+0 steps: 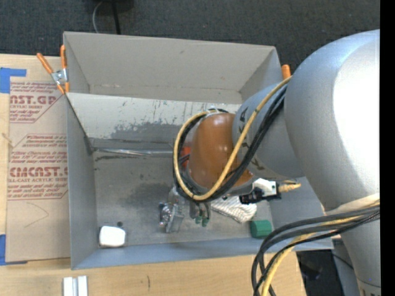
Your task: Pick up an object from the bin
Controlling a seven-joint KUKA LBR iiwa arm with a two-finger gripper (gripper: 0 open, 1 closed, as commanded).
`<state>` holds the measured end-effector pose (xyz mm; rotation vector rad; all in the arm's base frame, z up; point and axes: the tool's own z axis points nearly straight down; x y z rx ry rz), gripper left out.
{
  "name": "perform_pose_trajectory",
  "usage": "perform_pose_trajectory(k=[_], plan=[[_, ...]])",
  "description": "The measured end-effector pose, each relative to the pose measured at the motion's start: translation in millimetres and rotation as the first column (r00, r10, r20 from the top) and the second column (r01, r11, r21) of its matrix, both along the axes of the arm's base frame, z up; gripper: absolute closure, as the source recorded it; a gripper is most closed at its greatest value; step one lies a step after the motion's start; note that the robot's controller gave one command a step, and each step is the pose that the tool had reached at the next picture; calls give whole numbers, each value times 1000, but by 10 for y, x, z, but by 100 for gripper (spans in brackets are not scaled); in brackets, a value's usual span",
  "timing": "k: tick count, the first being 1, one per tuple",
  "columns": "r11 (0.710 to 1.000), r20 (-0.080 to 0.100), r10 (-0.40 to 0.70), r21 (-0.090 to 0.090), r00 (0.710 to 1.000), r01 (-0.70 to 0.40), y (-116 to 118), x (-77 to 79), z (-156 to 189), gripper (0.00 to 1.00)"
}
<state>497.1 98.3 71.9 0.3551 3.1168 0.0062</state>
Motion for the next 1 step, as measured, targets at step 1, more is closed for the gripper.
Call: perform_pose_trajectory(k=[1], plan=[[1000,0,0,0,1000,0,0,0,0,100]])
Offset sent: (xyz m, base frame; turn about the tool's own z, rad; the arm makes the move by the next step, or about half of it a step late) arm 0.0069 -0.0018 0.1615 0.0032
